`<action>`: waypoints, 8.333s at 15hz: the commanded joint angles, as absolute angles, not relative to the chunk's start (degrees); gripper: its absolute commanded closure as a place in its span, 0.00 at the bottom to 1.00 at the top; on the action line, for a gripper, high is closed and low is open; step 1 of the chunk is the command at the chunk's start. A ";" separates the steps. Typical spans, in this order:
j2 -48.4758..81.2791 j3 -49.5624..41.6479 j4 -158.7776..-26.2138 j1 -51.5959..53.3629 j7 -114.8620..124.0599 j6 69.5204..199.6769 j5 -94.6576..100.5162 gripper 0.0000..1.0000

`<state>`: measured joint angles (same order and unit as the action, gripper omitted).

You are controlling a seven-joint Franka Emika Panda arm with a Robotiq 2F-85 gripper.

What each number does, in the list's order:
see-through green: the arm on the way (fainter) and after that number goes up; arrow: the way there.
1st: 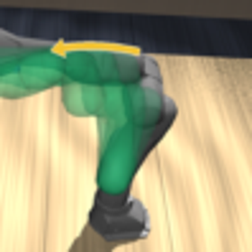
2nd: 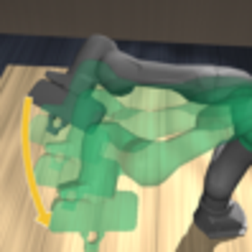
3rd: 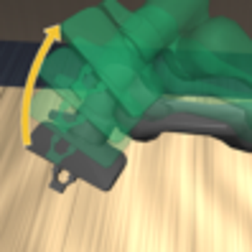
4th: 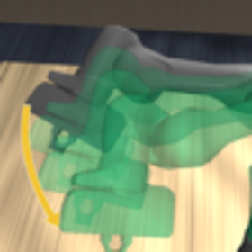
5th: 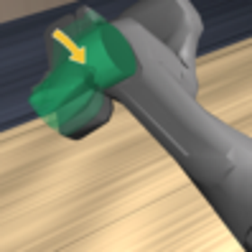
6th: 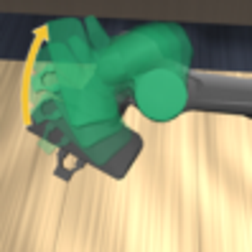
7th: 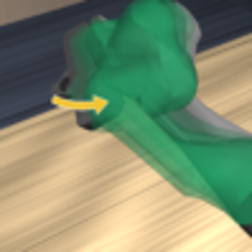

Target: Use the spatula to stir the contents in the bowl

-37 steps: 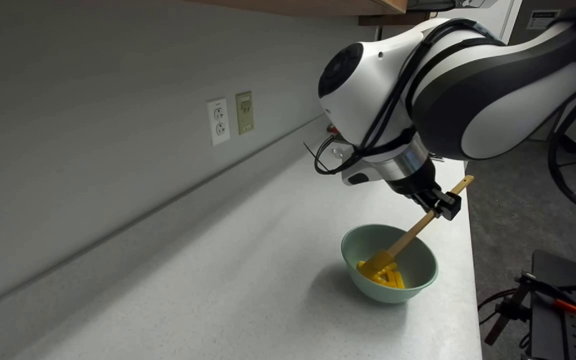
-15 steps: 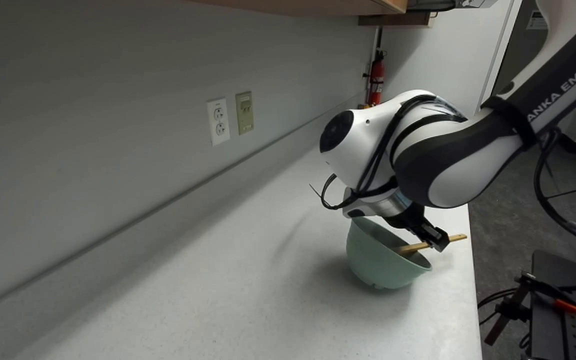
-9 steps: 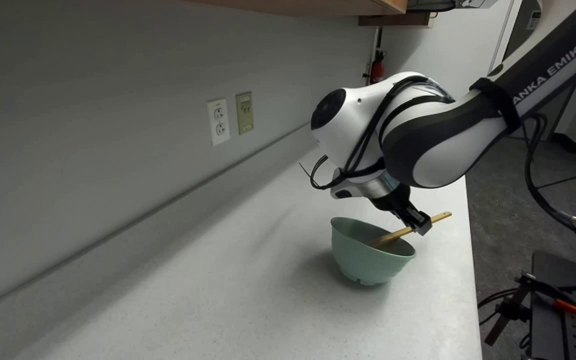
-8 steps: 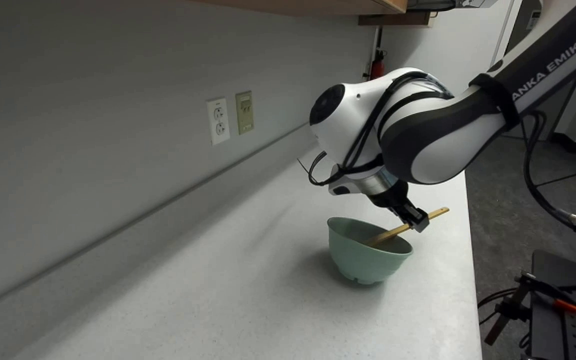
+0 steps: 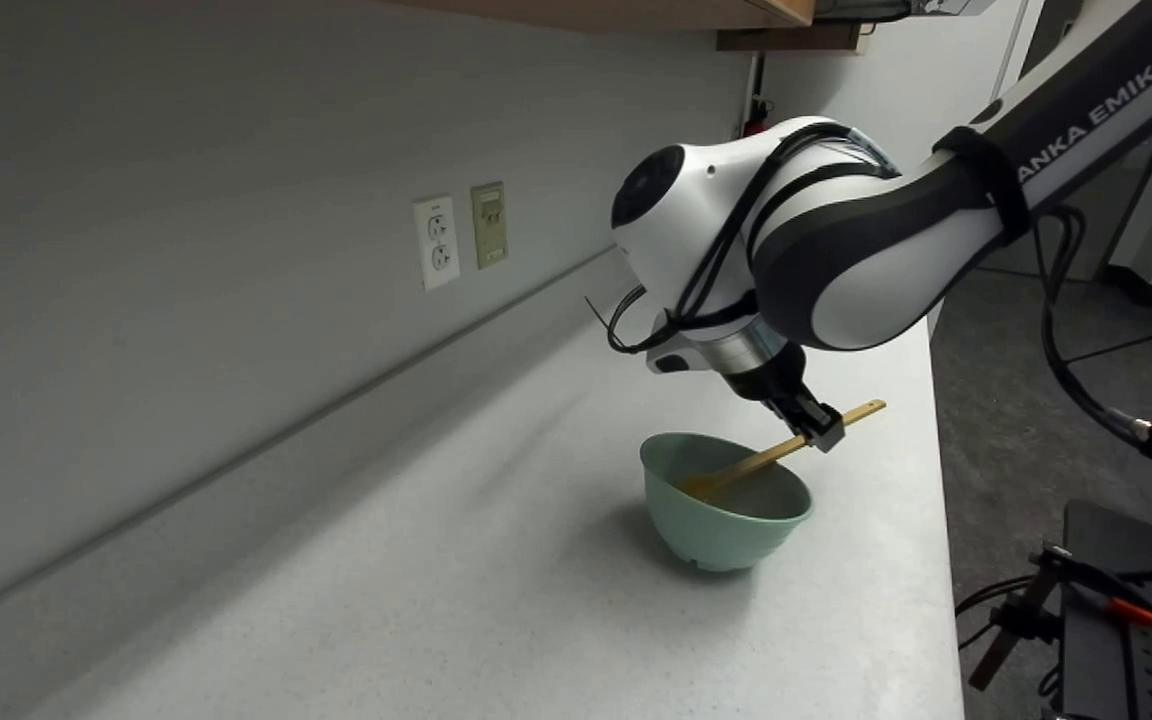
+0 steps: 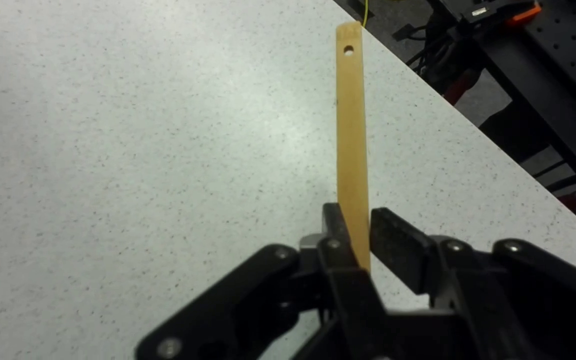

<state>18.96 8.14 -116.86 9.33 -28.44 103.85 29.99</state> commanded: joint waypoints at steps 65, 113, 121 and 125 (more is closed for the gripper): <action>14.90 9.52 -119.01 9.21 -29.97 101.54 30.33 0.94; -21.26 14.65 -158.56 5.73 14.91 149.24 43.14 0.00; -21.30 13.61 -157.38 7.21 20.01 149.22 46.89 0.00; -21.30 13.62 -157.38 7.20 20.04 149.22 46.90 0.00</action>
<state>-21.15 12.83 -157.38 7.93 20.54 149.13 47.55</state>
